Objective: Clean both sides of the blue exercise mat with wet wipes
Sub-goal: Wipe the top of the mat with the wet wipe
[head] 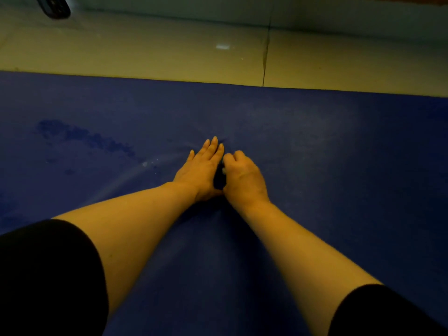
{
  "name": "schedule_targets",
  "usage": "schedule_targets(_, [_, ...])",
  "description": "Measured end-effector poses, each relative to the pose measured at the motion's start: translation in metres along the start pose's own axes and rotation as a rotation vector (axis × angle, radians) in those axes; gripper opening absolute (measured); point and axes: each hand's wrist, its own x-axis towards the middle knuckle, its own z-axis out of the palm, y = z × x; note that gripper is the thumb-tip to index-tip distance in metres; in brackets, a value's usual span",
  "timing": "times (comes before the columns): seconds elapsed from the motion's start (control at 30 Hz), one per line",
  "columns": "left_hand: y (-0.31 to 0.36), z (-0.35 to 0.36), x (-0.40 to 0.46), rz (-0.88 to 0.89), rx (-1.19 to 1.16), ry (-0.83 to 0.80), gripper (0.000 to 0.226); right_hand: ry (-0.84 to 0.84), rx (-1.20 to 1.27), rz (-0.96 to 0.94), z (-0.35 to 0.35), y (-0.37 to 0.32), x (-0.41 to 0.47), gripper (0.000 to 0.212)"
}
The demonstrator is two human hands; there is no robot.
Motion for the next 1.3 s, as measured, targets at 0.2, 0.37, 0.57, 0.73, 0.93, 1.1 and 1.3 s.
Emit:
schedule_targets(0.2, [0.001, 0.001, -0.002, -0.010, 0.011, -0.001, 0.127, 0.148, 0.001, 0.250, -0.032, 0.068, -0.009, 0.020])
schedule_targets(0.37, [0.008, 0.000, -0.004, -0.037, 0.063, 0.013, 0.125, 0.133, -0.010, 0.205, -0.008, 0.019, -0.026, 0.022])
schedule_targets(0.57, [0.017, 0.001, -0.021, -0.048, 0.119, -0.076, 0.105, -0.008, -0.010, 0.035, -0.018, 0.043, -0.046, 0.020])
schedule_targets(0.73, [0.024, -0.010, -0.046, 0.002, 0.292, -0.301, 0.122, 0.082, -0.129, 0.321, -0.031, 0.057, -0.056, 0.018])
schedule_targets(0.93, [0.036, 0.017, -0.076, -0.056, 0.338, -0.263, 0.103, -0.158, -0.070, 0.017, -0.004, -0.012, -0.078, 0.025])
schedule_targets(1.1, [0.040, 0.020, -0.091, -0.085, 0.343, -0.306, 0.087, -0.073, -0.118, 0.193, -0.034, 0.046, -0.084, 0.019])
schedule_targets(1.3, [0.054, 0.035, -0.101, -0.139, 0.312, -0.262, 0.071, -0.063, -0.145, 0.265, -0.023, 0.018, -0.096, 0.019])
